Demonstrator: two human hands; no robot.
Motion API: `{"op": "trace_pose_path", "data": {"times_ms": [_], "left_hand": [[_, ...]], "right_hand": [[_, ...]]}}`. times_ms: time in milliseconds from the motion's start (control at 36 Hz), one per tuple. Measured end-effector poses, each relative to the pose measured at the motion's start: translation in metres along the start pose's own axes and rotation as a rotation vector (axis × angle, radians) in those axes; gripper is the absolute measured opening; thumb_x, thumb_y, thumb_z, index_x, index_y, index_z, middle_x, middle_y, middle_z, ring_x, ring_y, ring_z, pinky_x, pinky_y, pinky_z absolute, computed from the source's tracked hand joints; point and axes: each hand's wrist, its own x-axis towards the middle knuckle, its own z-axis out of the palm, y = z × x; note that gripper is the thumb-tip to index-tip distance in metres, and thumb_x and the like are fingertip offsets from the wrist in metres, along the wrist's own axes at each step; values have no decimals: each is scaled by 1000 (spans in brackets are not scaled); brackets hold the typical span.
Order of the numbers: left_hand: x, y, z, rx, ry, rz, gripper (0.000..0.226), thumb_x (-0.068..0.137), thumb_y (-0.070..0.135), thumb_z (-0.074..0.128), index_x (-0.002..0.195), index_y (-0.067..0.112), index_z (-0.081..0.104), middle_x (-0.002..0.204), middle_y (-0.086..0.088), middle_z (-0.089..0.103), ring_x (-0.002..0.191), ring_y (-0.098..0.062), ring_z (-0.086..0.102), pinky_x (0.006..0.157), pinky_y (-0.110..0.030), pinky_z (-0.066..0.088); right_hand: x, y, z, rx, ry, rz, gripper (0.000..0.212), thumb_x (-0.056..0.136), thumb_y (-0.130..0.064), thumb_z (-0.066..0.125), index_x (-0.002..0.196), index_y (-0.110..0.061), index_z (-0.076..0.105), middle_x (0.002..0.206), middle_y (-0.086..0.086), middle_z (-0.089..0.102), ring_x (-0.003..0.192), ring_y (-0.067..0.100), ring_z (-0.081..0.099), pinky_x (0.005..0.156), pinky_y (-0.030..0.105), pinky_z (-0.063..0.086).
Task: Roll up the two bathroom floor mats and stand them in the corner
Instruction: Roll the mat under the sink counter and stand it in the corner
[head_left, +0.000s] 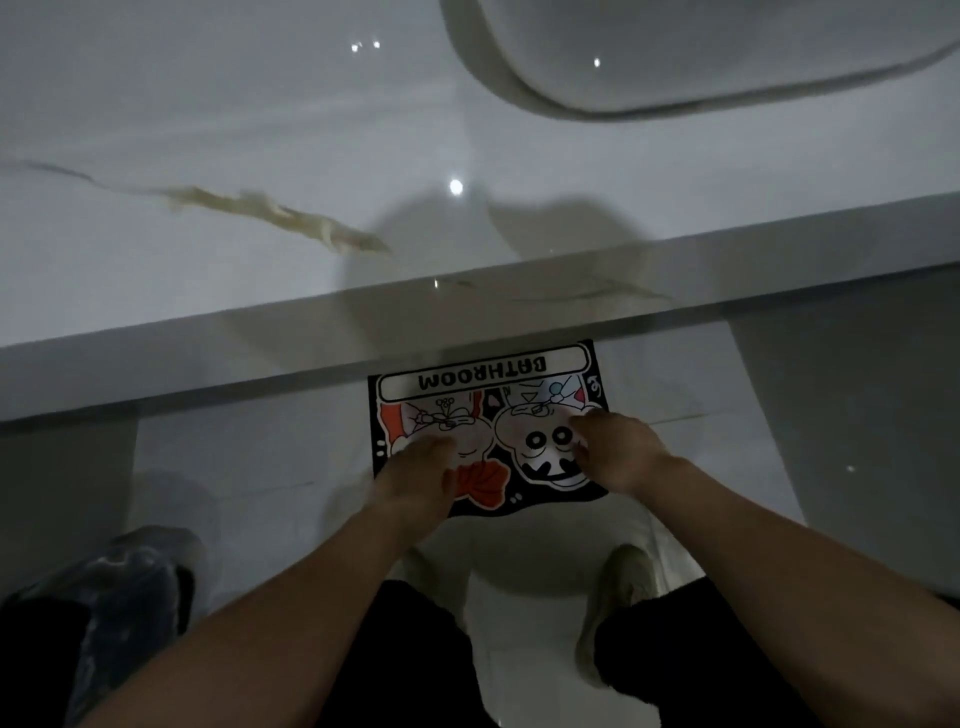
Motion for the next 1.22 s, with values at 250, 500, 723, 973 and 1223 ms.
{"op": "trace_pose_path", "data": {"times_ms": [250, 500, 723, 973, 1223], "left_hand": [[107, -49, 129, 55, 20, 224, 39, 75, 10, 60, 109, -7, 61, 103, -28, 65, 88, -41, 65, 75, -48, 54], [201, -103, 231, 311, -32, 365, 50, 93, 21, 44, 140, 6, 35, 140, -15, 42, 124, -29, 41, 103, -36, 28], [247, -110, 266, 367, 29, 417, 53, 93, 27, 45, 139, 5, 31, 133, -14, 47, 117, -29, 45, 101, -40, 28], [254, -112, 285, 397, -3, 449, 61, 92, 30, 44, 144, 8, 20, 146, -12, 34, 127, -26, 35, 105, -37, 21], [259, -104, 282, 344, -3, 450, 56, 90, 20, 46, 141, 5, 27, 140, -14, 39, 123, -28, 40, 104, -39, 27]], "right_hand": [[121, 48, 121, -50, 34, 4, 43, 93, -32, 41, 132, -15, 46, 127, 12, 53, 112, 29, 53, 86, 35, 45], [217, 94, 214, -128, 5, 50, 45, 93, -31, 41, 136, -18, 42, 135, 10, 49, 115, 28, 53, 91, 37, 47], [242, 134, 260, -24, 81, 162, 36, 89, -27, 50, 123, -13, 51, 128, 12, 49, 108, 30, 54, 85, 36, 46], [228, 180, 284, 110, -26, 445, 55, 81, -25, 54, 131, -9, 36, 129, 20, 35, 112, 40, 46, 97, 48, 42], [242, 179, 286, 437, 126, 550, 38, 86, -15, 51, 120, -1, 38, 116, 25, 54, 105, 38, 55, 85, 39, 44]]}}
